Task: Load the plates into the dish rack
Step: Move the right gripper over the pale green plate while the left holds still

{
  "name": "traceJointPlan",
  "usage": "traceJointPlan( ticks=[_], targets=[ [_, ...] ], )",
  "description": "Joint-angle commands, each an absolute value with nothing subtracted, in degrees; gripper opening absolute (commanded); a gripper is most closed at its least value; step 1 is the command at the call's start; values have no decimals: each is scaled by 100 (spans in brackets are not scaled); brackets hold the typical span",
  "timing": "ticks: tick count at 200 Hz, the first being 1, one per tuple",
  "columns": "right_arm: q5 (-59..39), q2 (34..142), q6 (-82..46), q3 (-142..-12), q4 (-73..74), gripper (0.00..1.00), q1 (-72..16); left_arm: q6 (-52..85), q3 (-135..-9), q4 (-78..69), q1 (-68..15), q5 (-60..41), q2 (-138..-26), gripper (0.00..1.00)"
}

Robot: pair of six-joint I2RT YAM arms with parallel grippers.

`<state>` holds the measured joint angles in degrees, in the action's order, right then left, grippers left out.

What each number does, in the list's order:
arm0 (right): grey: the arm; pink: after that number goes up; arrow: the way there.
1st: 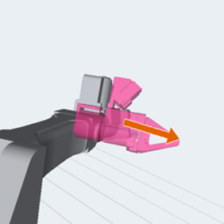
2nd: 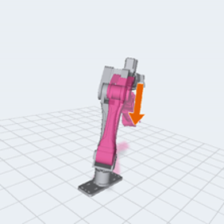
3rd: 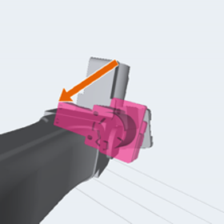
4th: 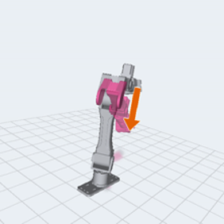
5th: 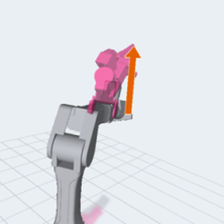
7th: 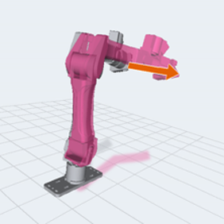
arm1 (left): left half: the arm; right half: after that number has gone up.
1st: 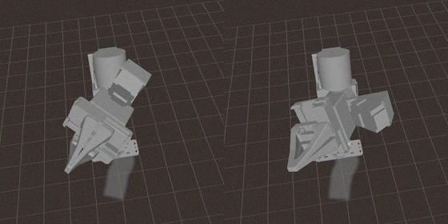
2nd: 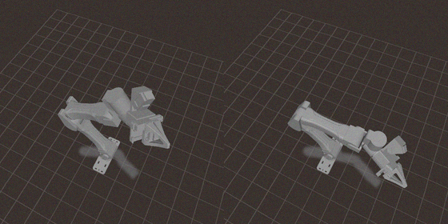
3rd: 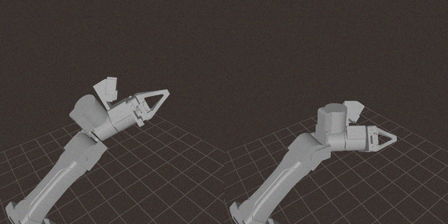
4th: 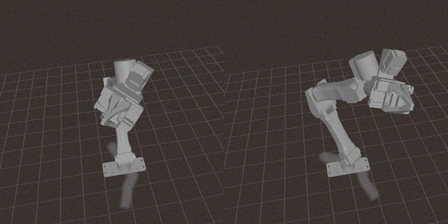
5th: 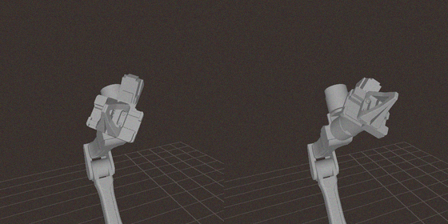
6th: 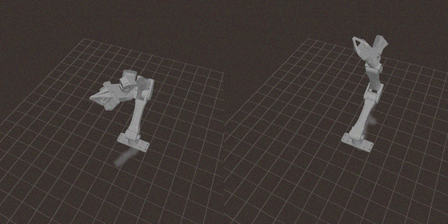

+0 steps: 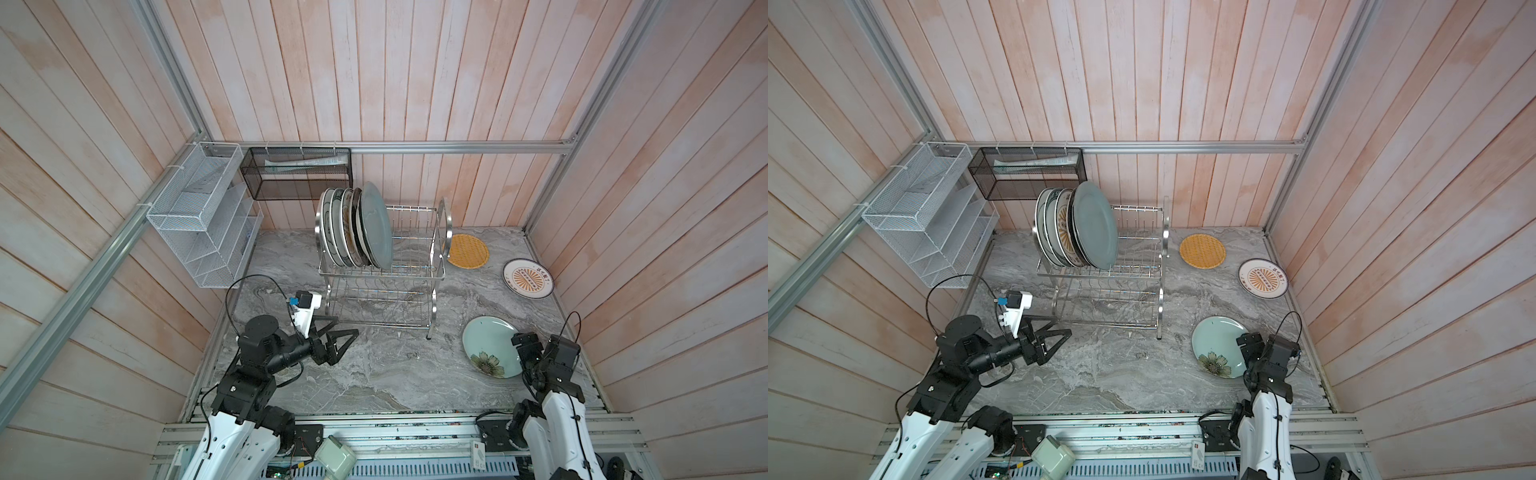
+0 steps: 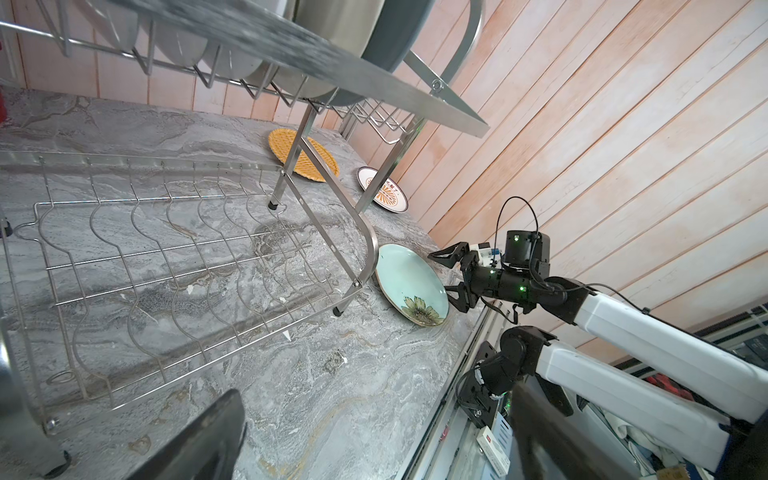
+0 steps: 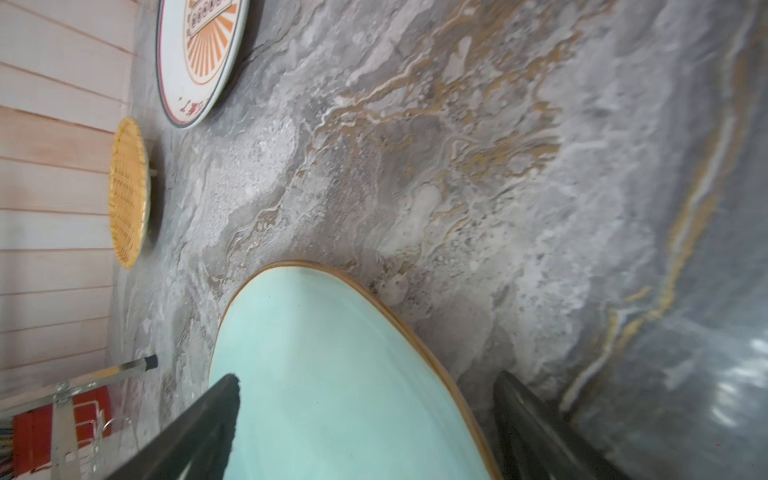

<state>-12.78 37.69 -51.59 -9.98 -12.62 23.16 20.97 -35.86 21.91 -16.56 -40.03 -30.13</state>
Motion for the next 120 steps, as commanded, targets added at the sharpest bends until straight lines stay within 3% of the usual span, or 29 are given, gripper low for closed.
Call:
traceJointPlan(
  ticks=[1,65,95,120],
  targets=[
    [-2115,3797,-5141,-671,-1193,92,2205,2022,-3526,2214,-1675,-3946,-2952,100],
    [-1876,3869,-6023,-106,-55,82,598,2022,-3525,2238,-1675,-3810,-2821,100],
    [-1795,4254,-6389,128,551,56,297,2025,-3539,2242,-1677,-3806,-2823,100],
    [-1569,4567,-6536,126,703,54,124,2028,-3528,2244,-1679,-3814,-2827,100]
  ],
)
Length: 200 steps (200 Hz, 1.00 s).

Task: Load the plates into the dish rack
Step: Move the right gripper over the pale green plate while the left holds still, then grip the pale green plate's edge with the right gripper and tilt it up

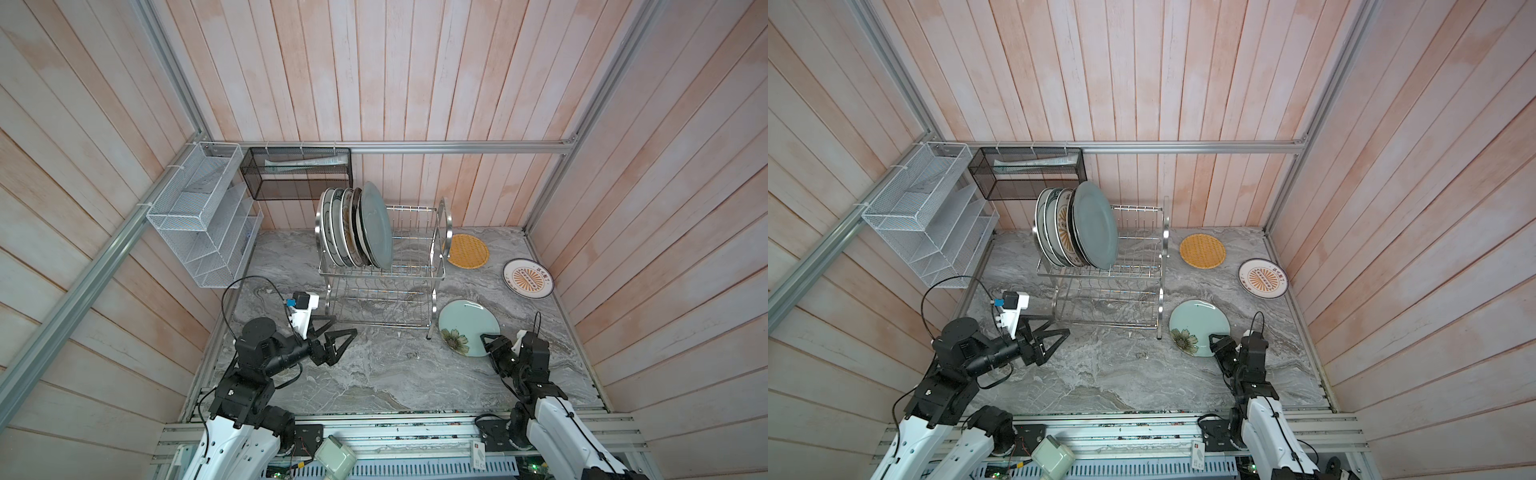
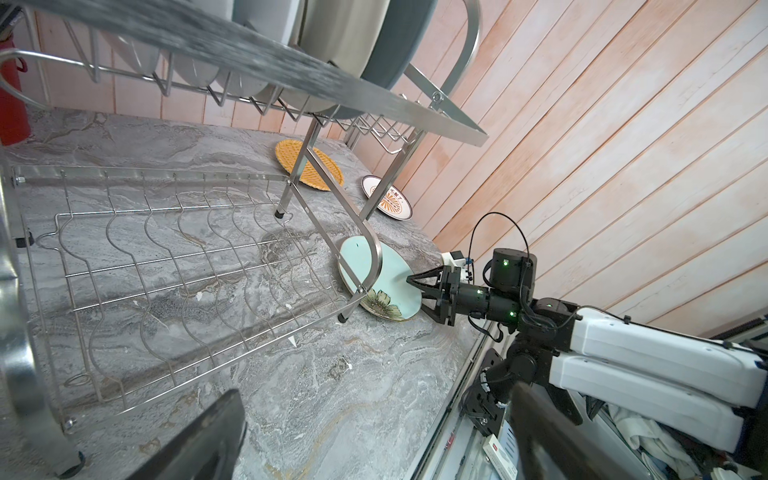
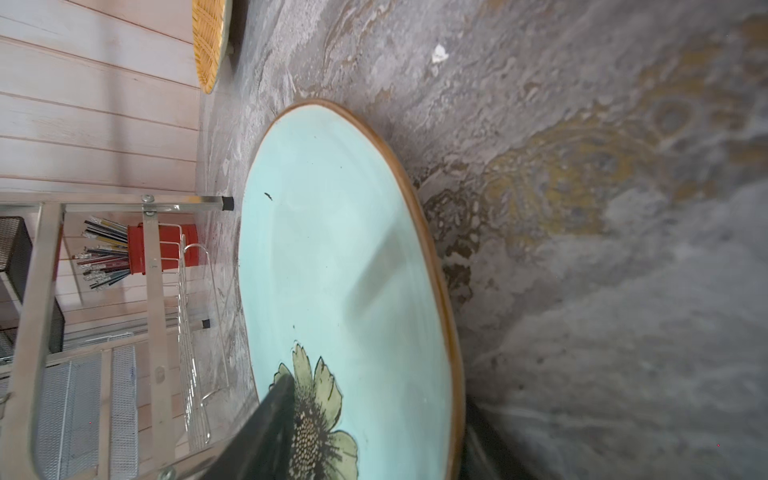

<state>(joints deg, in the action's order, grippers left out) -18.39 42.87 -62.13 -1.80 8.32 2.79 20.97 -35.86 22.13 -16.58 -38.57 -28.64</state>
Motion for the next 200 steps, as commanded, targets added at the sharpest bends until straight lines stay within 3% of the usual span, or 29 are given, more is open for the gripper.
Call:
traceJointPlan(
  ticks=[1,37,94,141,200],
  targets=[
    [-1562,4582,-6542,120,703,54,119,2029,-3526,2242,-1679,-3810,-2828,100],
    [-1430,4807,-6735,58,709,38,84,2023,-3533,2243,-1675,-3817,-2820,100],
    [-1368,4982,-7025,48,853,29,26,2032,-3535,2243,-1677,-3797,-2804,100],
    [-1350,4878,-7181,132,990,0,9,2032,-3533,2258,-1678,-3749,-2823,100],
    [-1321,3857,-6926,-210,372,0,9,2111,-3569,2328,-1672,-3431,-2790,100]
  ],
)
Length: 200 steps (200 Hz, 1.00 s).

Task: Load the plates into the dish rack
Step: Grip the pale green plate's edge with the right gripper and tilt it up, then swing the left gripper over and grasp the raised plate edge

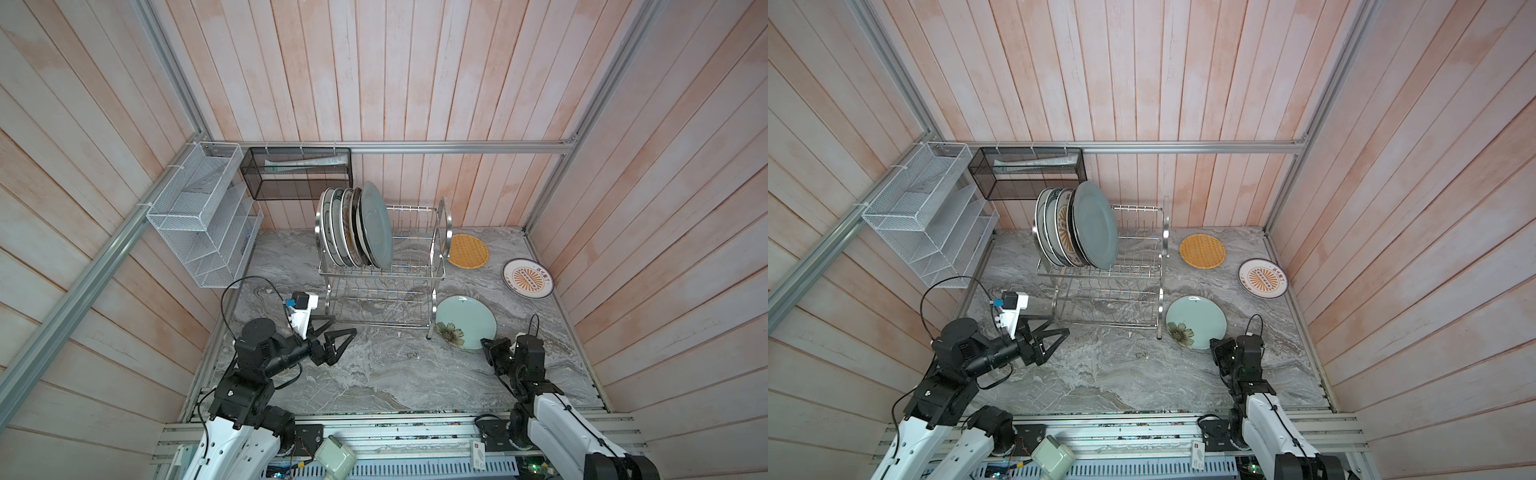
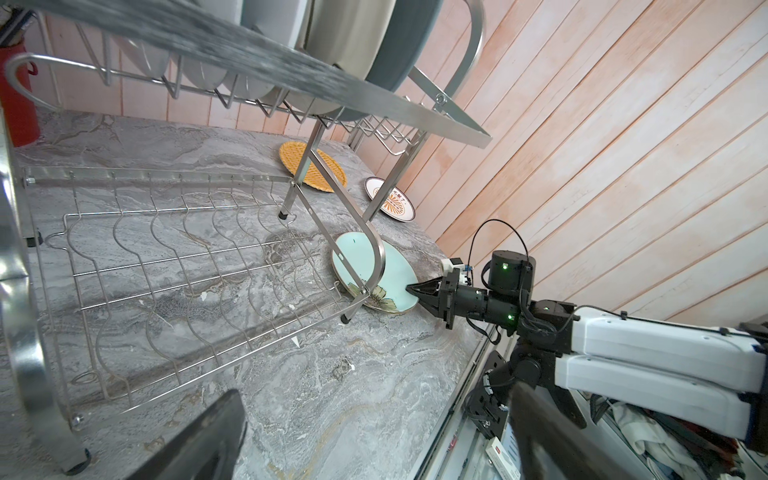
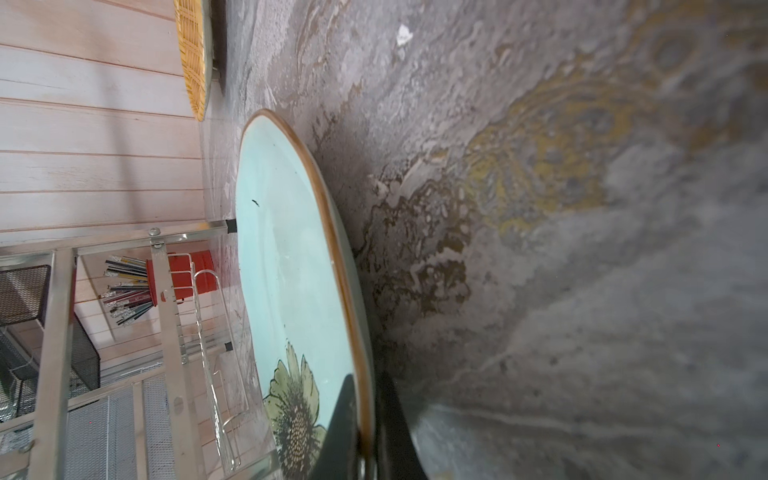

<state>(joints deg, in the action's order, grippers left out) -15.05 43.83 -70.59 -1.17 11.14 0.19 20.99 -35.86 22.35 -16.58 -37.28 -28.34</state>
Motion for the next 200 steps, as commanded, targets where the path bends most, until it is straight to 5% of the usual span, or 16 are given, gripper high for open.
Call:
traceJointPlan(
  ticks=[1,51,159,200],
  targets=[
    [-1311,3788,-6926,-210,344,0,4,2115,-3569,2337,-1675,-3407,-2788,100],
    [-884,1725,-7167,-828,-1236,0,188,2375,-3735,2601,-1696,-2925,-3054,100],
    [-1973,1381,-6914,-2515,-2311,0,311,3011,-3627,1962,-1742,-3174,-3136,99],
    [-2365,1373,-7056,-2873,-2629,0,244,4089,-3030,691,-3317,-1827,-3012,96]
  ],
)
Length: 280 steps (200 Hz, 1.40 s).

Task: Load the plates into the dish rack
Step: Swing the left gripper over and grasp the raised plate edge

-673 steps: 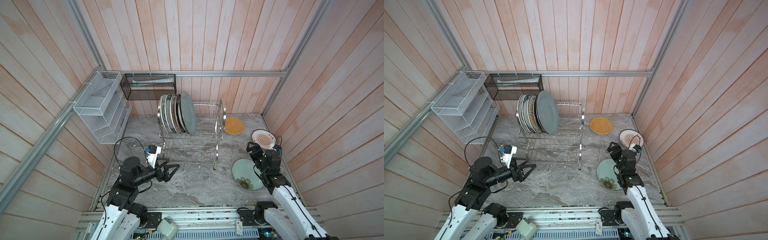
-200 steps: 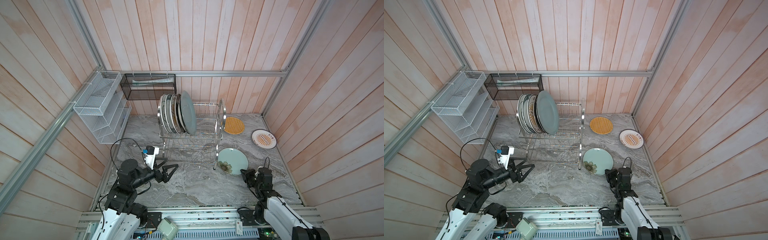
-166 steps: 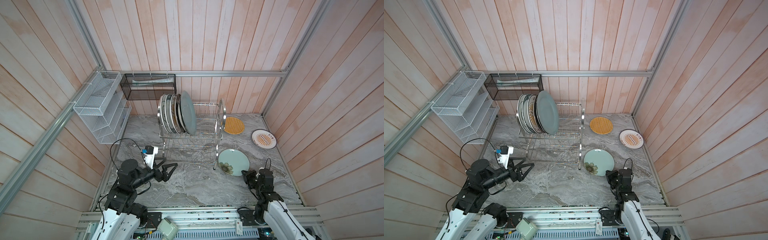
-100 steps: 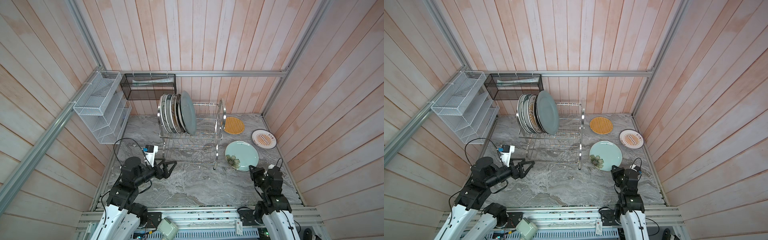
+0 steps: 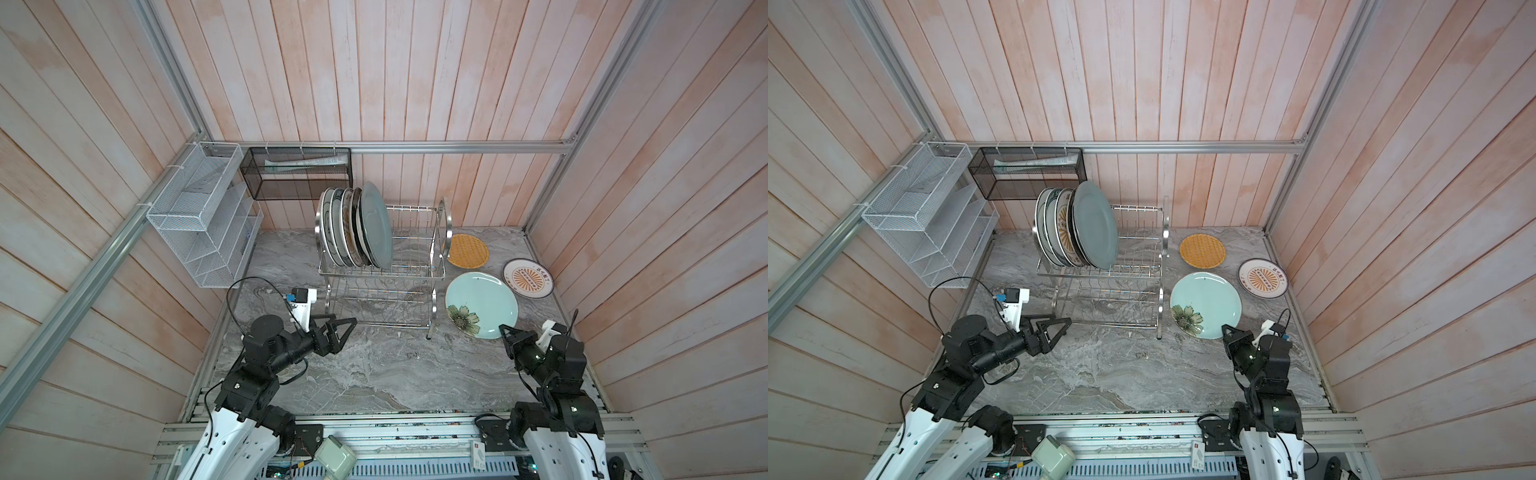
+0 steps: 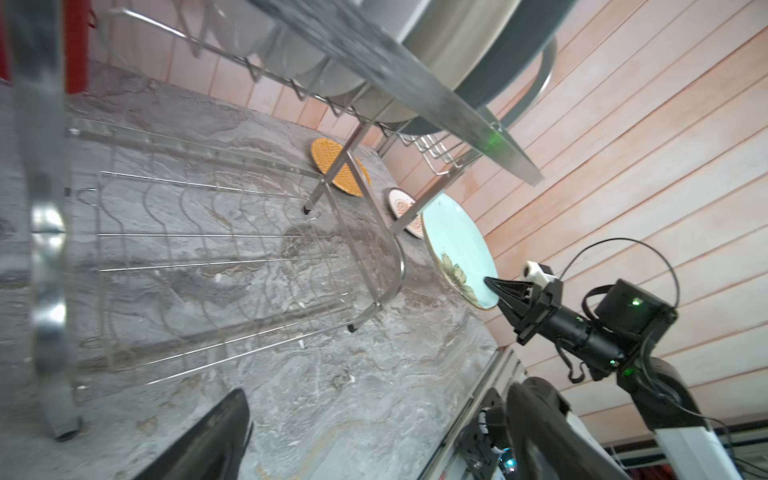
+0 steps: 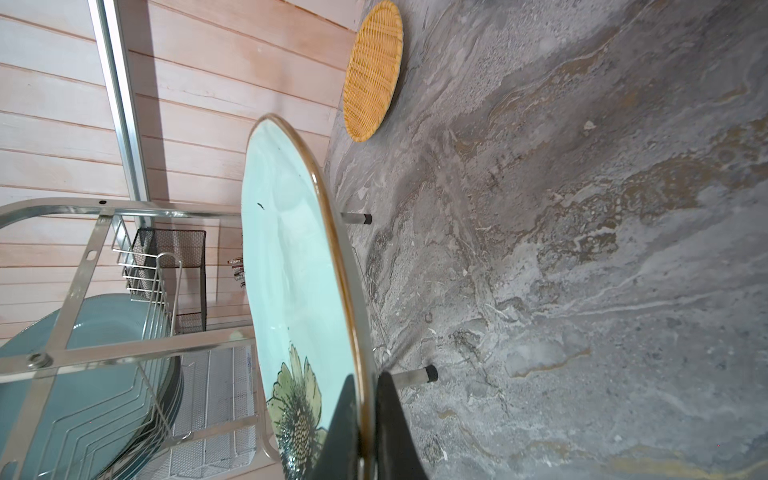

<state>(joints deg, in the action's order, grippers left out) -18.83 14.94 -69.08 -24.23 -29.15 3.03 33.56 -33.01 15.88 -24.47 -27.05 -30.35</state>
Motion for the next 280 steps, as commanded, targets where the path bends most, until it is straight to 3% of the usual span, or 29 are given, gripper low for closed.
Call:
traceJointPlan(
  ticks=[1,43,82,141,206,280],
  targets=[
    [-2365,1363,-7061,-2878,-2633,0,245,4101,-3022,666,-3390,-1744,-3031,96],
    [-2391,1011,-7020,-3047,-3180,0,230,4423,-2899,-752,-6038,430,-4485,95],
    [-2469,633,-7039,-2945,-3543,0,237,5105,-3346,-2054,-6928,1151,-6380,94],
    [-2597,413,-7058,-2872,-3700,0,238,5766,-4280,-2927,-7302,1621,-8185,84],
    [-2707,305,-7110,-2883,-3778,0,248,6441,-4969,-2786,-7305,2253,-9102,67],
    [-2716,220,-7163,-2986,-3929,0,253,6989,-5174,-3185,-7141,2117,-9646,33]
  ],
)
